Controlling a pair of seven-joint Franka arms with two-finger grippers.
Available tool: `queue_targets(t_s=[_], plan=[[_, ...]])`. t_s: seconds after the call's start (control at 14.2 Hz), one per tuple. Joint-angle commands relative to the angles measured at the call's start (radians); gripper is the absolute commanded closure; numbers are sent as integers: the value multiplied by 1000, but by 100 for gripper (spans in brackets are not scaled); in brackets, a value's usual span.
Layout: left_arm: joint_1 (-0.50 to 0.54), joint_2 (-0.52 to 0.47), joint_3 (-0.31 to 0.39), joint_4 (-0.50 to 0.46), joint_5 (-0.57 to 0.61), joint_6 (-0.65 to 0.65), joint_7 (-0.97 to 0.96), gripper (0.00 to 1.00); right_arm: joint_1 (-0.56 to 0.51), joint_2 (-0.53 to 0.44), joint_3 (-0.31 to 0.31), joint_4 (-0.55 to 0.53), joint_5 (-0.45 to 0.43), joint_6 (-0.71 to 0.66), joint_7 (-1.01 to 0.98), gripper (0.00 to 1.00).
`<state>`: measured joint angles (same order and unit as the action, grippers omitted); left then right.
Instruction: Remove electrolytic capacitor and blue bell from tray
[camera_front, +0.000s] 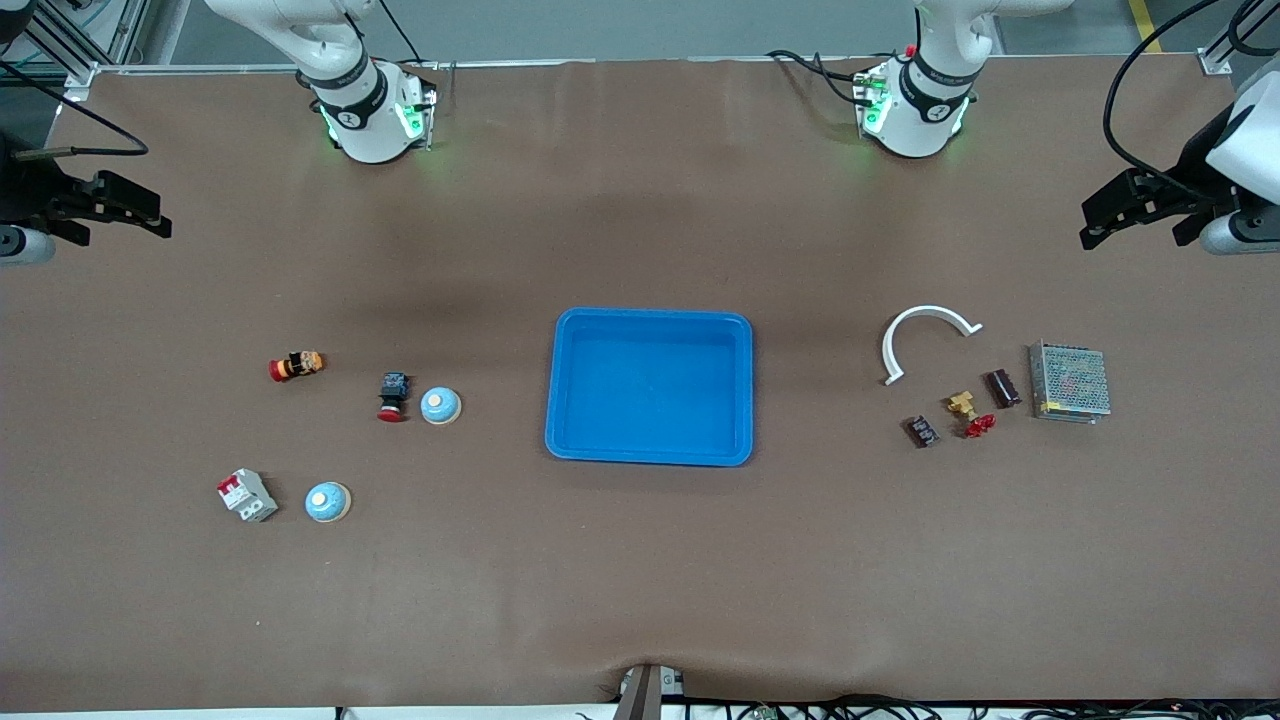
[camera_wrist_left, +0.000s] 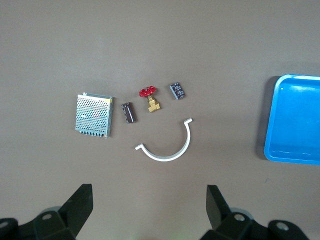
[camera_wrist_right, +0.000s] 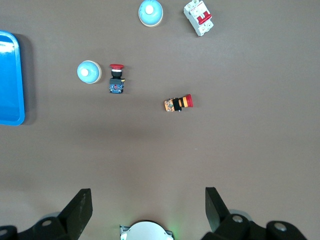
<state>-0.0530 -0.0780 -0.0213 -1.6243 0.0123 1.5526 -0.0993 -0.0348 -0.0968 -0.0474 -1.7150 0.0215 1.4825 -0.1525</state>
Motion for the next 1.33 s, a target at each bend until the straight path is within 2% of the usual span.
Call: queue_targets(t_s=[0.0,0.91,1.26], plan=[[1,4,3,15,-12,-17,-7,0,-13,6,15,26,-15,-10,10,0],[-7,24,1,57,-3,-69,-43,0,-10,6,18,48,-15,-13,10,0],[-7,24,3,57,-2,-85,-45,0,-51,8,14,98,-14,-16,10,0]])
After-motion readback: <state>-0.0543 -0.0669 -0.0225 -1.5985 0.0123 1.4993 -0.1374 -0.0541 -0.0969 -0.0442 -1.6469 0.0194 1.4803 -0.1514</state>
